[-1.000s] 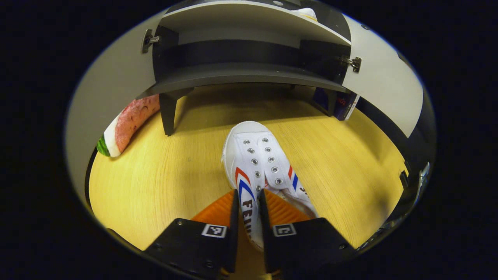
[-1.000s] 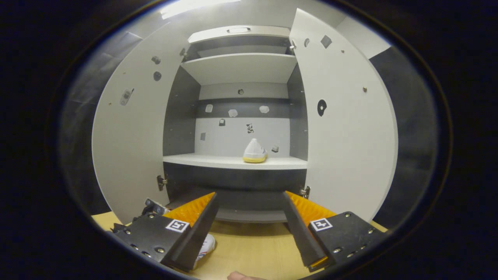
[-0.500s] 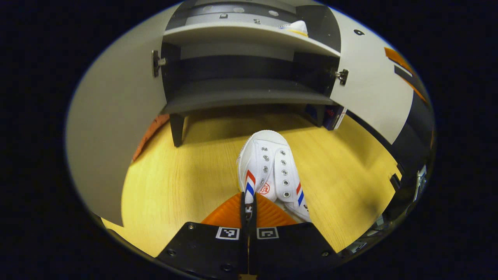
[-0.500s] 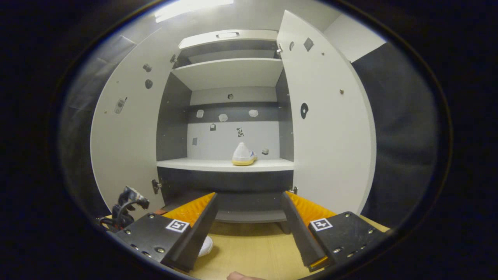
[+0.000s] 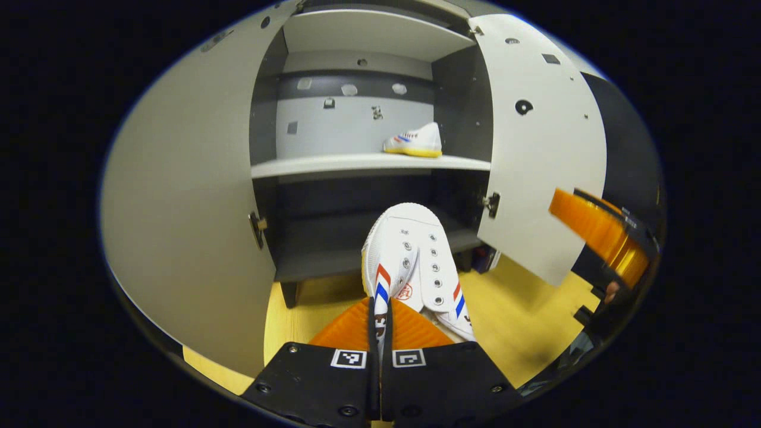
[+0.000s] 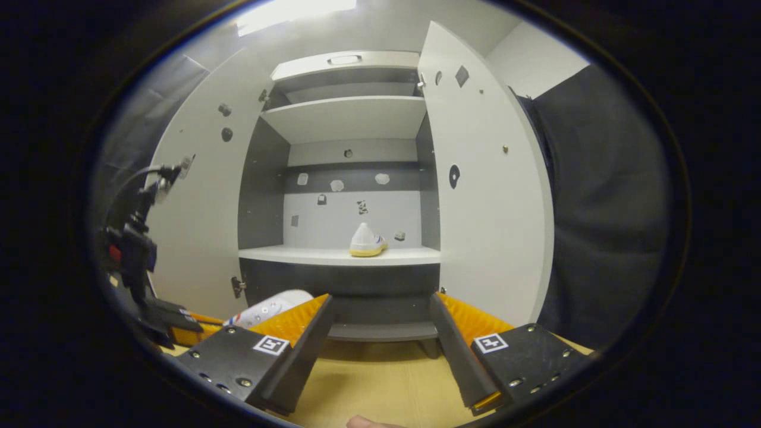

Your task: Grab one shoe with the right hand and put it into the shoe cabinet, grab the other shoe with the left hand and put it into the shoe cabinet; then close the right door with the right hand and the left door with the left hand.

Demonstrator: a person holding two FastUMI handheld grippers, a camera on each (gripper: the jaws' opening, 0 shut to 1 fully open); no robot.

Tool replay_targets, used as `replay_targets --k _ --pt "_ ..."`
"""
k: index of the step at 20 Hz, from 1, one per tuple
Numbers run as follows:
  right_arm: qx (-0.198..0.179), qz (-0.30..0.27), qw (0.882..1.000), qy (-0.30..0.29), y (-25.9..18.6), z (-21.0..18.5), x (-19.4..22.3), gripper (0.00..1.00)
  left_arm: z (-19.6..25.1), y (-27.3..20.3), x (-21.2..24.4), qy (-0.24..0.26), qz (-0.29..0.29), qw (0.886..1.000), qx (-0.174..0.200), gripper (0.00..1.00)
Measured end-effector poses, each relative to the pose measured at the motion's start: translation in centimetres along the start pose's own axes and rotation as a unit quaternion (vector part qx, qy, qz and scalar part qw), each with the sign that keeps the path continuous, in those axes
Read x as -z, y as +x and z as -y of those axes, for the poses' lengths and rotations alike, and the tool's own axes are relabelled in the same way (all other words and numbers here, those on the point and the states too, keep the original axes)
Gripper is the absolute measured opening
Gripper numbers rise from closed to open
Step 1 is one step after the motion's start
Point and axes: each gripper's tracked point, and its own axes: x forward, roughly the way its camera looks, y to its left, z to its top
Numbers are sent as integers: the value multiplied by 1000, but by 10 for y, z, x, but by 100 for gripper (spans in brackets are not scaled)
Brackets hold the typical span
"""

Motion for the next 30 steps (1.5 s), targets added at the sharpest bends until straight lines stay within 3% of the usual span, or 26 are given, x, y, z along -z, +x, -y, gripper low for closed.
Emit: replay_targets --k 9,18,23,30 --pt "-7 22 1000 10 -13 12 -14 97 -25 -3 -146 -3 128 990 -61 1" --pt "2 57 998 37 -44 29 -41 97 -38 41 -277 -38 190 976 -100 1" --pt "-1 69 997 39 -58 30 -52 96 -58 94 -291 -66 163 979 -106 1" --pt "-4 61 998 34 -53 22 -42 97 -89 166 -253 -69 91 985 -133 2"
